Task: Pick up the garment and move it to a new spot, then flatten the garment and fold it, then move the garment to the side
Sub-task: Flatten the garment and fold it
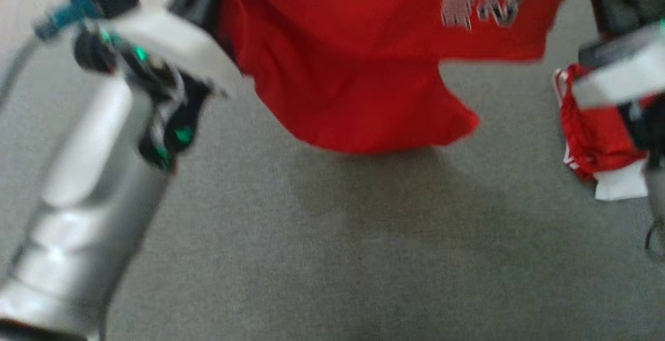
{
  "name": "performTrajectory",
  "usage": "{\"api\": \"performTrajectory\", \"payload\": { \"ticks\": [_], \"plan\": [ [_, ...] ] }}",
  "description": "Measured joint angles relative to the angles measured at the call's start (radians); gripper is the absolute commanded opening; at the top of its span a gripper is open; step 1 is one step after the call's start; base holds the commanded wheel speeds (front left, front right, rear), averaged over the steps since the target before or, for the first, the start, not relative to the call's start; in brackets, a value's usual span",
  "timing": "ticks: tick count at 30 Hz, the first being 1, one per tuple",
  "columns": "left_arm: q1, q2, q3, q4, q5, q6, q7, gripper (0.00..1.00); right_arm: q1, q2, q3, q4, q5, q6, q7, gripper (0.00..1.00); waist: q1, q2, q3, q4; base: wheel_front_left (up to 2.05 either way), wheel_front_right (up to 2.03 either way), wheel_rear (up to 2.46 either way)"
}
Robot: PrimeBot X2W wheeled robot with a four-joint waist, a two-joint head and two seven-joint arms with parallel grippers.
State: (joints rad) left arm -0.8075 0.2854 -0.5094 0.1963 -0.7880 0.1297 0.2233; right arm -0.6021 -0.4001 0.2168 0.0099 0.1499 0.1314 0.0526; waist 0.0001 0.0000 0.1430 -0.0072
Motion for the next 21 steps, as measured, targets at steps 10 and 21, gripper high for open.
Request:
{"api": "performTrajectory", "payload": {
  "ticks": [10,21],
  "plan": [
    [-0.465,-0.02,0.055,0.313,0.092,-0.043,-0.134,0.0,-0.586,-0.006,0.143,0.411,-0.029,0.0,-0.091,0.0,0.0004,0.0,0.21,-0.021,0.0,0.0,0.0],
    [-0.414,-0.112,0.006,0.601,0.1,-0.181,-0.301,0.0,-0.561,0.092,0.165,0.755,-0.091,0.0,-0.236,0.0,-0.0002,0.0,0.231,-0.01,0.0,0.0,0.0]
  ]
}}
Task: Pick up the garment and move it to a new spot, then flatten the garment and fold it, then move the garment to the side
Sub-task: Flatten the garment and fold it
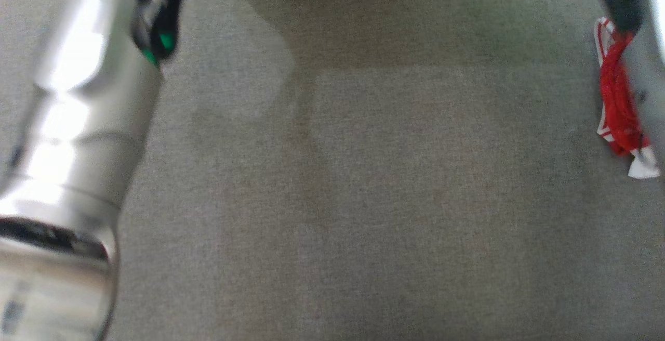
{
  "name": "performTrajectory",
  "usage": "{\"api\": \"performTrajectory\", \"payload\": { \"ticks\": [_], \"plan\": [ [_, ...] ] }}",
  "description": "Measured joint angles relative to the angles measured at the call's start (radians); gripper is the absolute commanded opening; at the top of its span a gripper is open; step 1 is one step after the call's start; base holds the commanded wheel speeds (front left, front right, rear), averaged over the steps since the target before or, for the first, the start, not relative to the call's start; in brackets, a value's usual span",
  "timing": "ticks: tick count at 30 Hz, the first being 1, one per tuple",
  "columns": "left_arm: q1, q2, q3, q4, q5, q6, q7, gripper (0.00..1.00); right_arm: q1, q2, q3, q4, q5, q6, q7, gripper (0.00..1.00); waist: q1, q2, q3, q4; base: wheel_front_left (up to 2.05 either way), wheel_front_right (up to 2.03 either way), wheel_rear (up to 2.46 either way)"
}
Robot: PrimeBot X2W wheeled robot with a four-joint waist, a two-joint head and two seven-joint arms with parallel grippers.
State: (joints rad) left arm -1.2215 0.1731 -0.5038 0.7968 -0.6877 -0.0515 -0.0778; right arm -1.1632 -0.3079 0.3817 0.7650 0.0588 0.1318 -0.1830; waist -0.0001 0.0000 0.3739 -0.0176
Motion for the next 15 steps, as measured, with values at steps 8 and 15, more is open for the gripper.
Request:
{"api": "performTrajectory", "payload": {
  "ticks": [8,15],
  "plan": [
    [0.223,-0.018,-0.129,0.082,0.017,-0.073,-0.03,0.0,0.166,-0.028,0.199,0.145,0.094,0.0,0.035,0.0,0.0,0.0,-0.054,0.023,0.0,0.0,0.0],
    [0.398,-0.003,-0.259,0.003,-0.038,-0.081,0.004,0.0,0.269,-0.126,0.414,0.118,0.307,0.0,0.154,0.0,-0.0001,0.0,-0.138,0.033,0.0,0.0,0.0]
  ]
}}
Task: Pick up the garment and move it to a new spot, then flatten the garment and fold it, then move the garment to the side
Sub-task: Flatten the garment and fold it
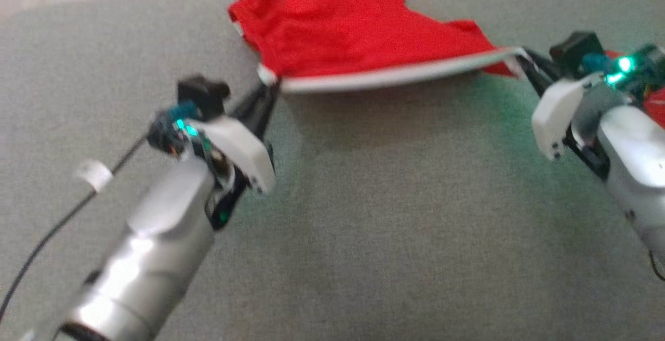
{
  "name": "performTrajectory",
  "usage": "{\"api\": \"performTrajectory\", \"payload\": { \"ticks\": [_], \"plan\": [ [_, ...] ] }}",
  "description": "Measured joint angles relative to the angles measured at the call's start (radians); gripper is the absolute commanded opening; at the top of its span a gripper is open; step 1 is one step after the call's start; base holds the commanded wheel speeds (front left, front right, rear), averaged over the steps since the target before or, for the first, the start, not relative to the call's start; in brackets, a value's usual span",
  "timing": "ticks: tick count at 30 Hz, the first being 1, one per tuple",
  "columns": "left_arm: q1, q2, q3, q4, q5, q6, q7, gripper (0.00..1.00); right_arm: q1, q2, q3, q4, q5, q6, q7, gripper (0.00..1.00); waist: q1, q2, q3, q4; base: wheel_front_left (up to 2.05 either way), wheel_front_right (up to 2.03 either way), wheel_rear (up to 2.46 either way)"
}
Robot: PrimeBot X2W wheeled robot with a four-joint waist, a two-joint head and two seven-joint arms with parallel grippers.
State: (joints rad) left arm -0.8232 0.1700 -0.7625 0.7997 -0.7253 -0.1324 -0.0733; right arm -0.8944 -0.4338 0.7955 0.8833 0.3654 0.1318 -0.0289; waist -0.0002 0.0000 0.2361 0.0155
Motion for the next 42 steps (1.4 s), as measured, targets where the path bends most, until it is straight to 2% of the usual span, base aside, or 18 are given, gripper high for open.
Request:
{"api": "performTrajectory", "payload": {
  "ticks": [9,15,20,24,29,34,38,42],
  "plan": [
    [0.184,0.063,-0.084,-0.105,-0.051,0.0,0.05,0.0,0.099,-0.179,0.247,-0.222,0.302,0.0,0.196,0.0,0.0,0.0,-0.122,-0.001,0.0,0.0,0.0],
    [0.305,0.084,-0.097,-0.18,-0.093,0.011,0.084,0.0,0.168,-0.296,0.338,-0.381,0.466,0.0,0.302,0.0,0.0,0.0,-0.2,-0.007,0.0,0.0,0.0],
    [0.431,0.147,-0.107,-0.284,-0.12,0.042,0.11,0.0,0.218,-0.369,0.387,-0.523,0.533,0.0,0.353,0.0,-0.0001,0.0001,-0.243,-0.02,0.0,0.0,0.0],
    [0.526,0.214,-0.118,-0.43,-0.139,0.079,0.165,0.0,0.27,-0.44,0.389,-0.642,0.592,0.0,0.41,0.0,0.0001,0.0,-0.25,-0.023,0.0,0.0,0.0],
    [0.573,0.263,-0.12,-0.556,-0.139,0.134,0.188,0.0,0.32,-0.485,0.361,-0.731,0.614,0.0,0.448,0.0,0.0002,0.0001,-0.241,-0.018,0.0,0.0,0.0],
    [0.555,0.264,-0.104,-0.612,-0.139,0.178,0.192,0.0,0.318,-0.488,0.275,-0.742,0.578,0.0,0.423,0.0,0.0003,0.0,-0.217,-0.005,0.0,0.0,0.0],
    [0.511,0.256,-0.091,-0.616,-0.138,0.185,0.195,0.0,0.3,-0.477,0.214,-0.723,0.526,0.0,0.39,0.0,0.0003,0.0,-0.191,0.004,0.0,0.0,0.0],
    [0.418,0.228,-0.07,-0.6,-0.137,0.195,0.197,0.0,0.229,-0.438,0.141,-0.676,0.445,0.0,0.361,0.0,0.0004,0.0,-0.142,0.018,0.0,0.0,0.0]
  ]
}}
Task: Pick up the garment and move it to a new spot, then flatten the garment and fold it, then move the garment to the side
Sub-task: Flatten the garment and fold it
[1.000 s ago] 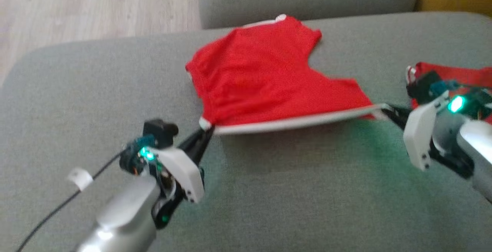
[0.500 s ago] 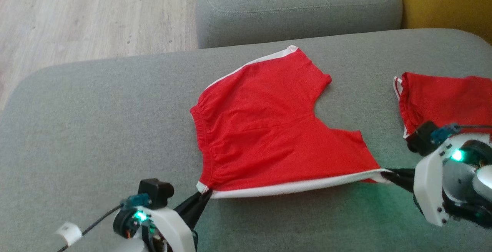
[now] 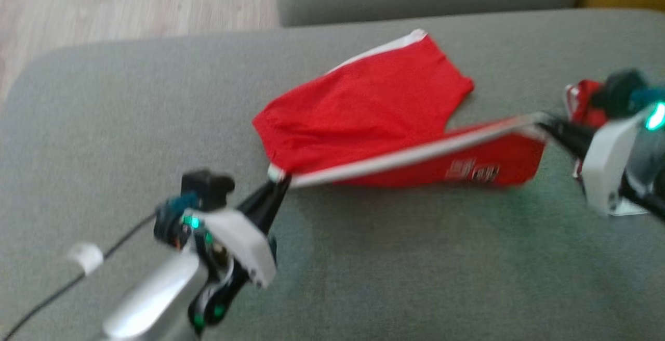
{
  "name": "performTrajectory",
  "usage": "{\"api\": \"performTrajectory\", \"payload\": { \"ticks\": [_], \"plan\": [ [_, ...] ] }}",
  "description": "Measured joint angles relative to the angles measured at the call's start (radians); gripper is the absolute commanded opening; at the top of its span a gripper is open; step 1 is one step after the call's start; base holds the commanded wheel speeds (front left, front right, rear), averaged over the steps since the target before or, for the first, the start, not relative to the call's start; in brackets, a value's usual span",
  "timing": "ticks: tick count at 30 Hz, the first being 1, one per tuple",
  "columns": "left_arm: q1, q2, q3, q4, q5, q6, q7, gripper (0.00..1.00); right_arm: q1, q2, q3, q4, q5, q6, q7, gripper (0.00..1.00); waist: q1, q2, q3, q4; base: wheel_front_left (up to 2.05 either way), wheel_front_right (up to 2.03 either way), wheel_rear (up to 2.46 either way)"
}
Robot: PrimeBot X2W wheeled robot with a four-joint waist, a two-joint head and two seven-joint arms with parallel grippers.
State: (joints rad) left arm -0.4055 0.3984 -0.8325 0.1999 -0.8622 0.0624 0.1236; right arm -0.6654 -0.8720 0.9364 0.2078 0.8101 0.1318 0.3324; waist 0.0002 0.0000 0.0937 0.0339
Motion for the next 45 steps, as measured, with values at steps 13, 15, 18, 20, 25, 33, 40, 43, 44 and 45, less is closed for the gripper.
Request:
{"api": "performTrajectory", "payload": {
  "ticks": [13,15,18,20,25,33,40,43,44,45],
  "plan": [
    [-0.287,-0.113,0.028,0.203,0.023,-0.009,0.034,0.0,-0.261,0.125,-0.042,0.188,-0.196,0.0,-0.046,0.0,0.0002,0.0,0.192,0.064,0.0,0.0,0.0],
    [-0.327,-0.134,0.029,0.242,0.027,-0.012,0.034,0.0,-0.306,0.139,-0.033,0.22,-0.215,0.0,-0.062,0.0,0.0002,0.0,0.221,0.075,0.0,0.0,0.0],
    [-0.383,-0.161,0.03,0.299,0.029,-0.028,0.035,0.0,-0.378,0.152,-0.003,0.268,-0.259,0.0,-0.098,0.0,0.0001,0.0,0.262,0.09,0.0,0.0,0.0],
    [-0.414,-0.177,0.03,0.332,0.035,-0.036,0.034,0.0,-0.421,0.166,0.015,0.302,-0.278,0.0,-0.123,0.0,0.0001,0.0,0.285,0.1,0.0,0.0,0.0],
    [-0.475,-0.215,0.03,0.404,0.036,-0.056,0.023,0.0,-0.499,0.199,0.058,0.397,-0.31,0.0,-0.183,0.0,0.0,0.0,0.334,0.122,0.0,0.0,0.0],
    [-0.533,-0.256,0.027,0.474,0.046,-0.09,-0.012,0.0,-0.565,0.236,0.103,0.539,-0.312,0.0,-0.258,0.0,0.0,-0.0001,0.38,0.145,0.0,0.0,0.0],
    [-0.559,-0.279,0.022,0.509,0.054,-0.104,-0.028,0.0,-0.604,0.265,0.132,0.625,-0.306,0.0,-0.307,0.0,-0.0001,0.0,0.399,0.158,0.0,0.0,0.0],
    [-0.568,-0.281,0.016,0.522,0.067,-0.106,-0.03,1.0,-0.615,0.276,0.137,0.662,-0.283,0.0,-0.309,0.99,-0.0001,0.0,0.404,0.163,0.0,0.0,0.0],
    [-0.572,-0.282,0.013,0.528,0.07,-0.105,-0.035,1.0,-0.615,0.278,0.138,0.671,-0.274,0.0,-0.311,1.0,-0.0001,0.0,0.405,0.164,0.0,0.0,0.0],
    [-0.574,-0.283,0.011,0.533,0.071,-0.105,-0.037,1.0,-0.615,0.281,0.142,0.681,-0.274,0.0,-0.319,1.0,-0.0001,0.0,0.405,0.166,0.0,0.0,0.0]
  ]
}}
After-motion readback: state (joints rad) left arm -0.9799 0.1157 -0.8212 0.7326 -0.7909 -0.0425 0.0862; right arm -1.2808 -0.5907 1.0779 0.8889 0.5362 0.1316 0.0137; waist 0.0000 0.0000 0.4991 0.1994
